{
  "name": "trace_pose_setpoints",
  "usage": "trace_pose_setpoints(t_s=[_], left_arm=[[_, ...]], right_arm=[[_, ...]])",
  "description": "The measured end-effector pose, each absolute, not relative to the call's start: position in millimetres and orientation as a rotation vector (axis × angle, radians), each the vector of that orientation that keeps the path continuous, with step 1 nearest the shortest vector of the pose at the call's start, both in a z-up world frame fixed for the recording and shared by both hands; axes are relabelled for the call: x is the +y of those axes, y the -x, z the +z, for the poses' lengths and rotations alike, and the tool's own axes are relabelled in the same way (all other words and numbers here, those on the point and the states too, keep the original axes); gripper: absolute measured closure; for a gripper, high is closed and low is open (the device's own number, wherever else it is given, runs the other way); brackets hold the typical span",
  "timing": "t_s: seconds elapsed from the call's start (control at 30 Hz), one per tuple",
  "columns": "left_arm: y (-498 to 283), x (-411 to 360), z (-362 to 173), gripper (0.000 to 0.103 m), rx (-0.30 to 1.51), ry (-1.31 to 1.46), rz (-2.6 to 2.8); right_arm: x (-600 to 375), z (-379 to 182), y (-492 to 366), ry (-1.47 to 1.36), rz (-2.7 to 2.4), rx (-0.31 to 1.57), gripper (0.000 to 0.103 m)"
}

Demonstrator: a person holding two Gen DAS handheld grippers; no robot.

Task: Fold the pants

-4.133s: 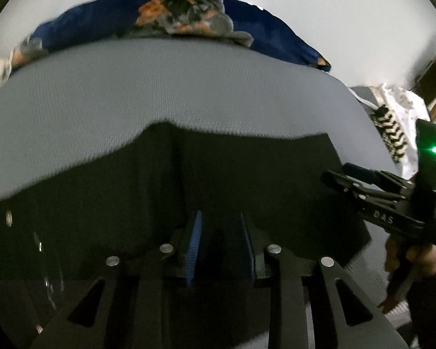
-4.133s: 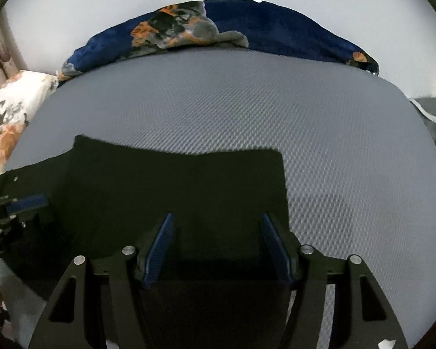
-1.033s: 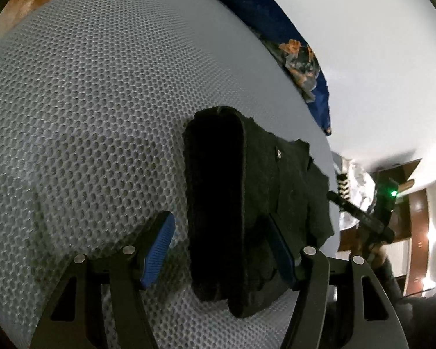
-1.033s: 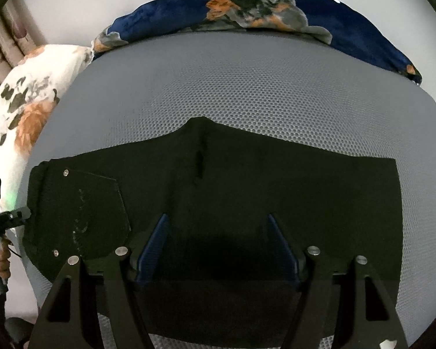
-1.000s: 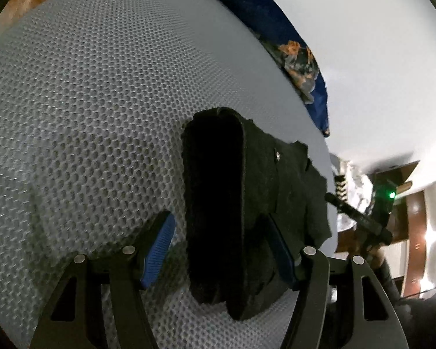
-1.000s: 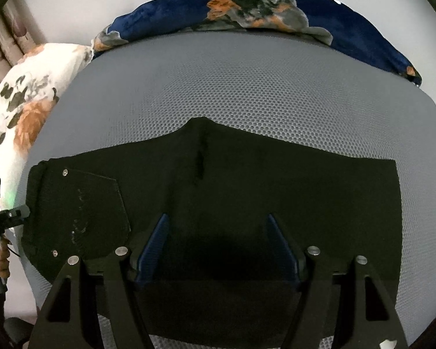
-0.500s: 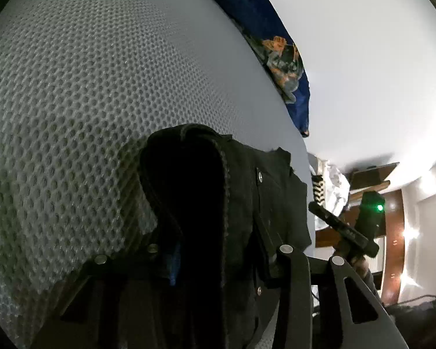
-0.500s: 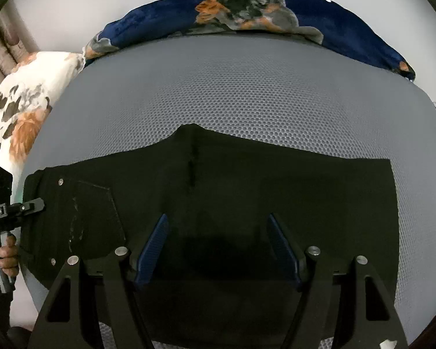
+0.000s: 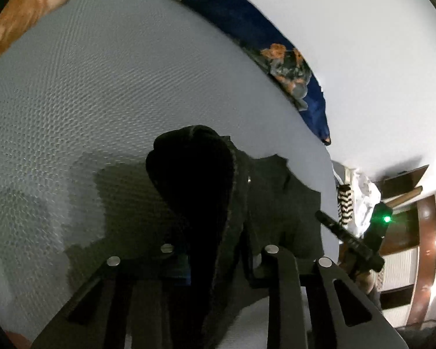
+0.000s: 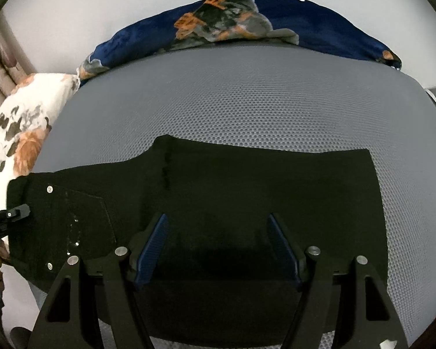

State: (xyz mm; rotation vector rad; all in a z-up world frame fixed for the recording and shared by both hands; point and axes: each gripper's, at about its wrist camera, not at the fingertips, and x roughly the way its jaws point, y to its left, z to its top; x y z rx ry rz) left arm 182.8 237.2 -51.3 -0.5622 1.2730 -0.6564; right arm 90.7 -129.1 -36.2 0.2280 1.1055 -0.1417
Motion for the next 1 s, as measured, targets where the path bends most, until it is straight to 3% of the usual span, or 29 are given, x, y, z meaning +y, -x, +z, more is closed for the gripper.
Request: trace_pose_setpoints(t_s=[0.23,0.57,1.0], left_arm=[[-170,184,-8,0.084,1.273,0.642,-0.587],[-151,59,23,0.087,1.259,0.513,-0.59],[-152,-90,-7,0.088,1.293,0.348,-0.585]], right_arm=[[-166,-25,-68,-0.27,-0.149,1.057,0.034],[-247,-18,-24,-0.355,-0.213,0.988,0.031],[-308,-42,9,-0.535,-0.244,0.949,0.031]])
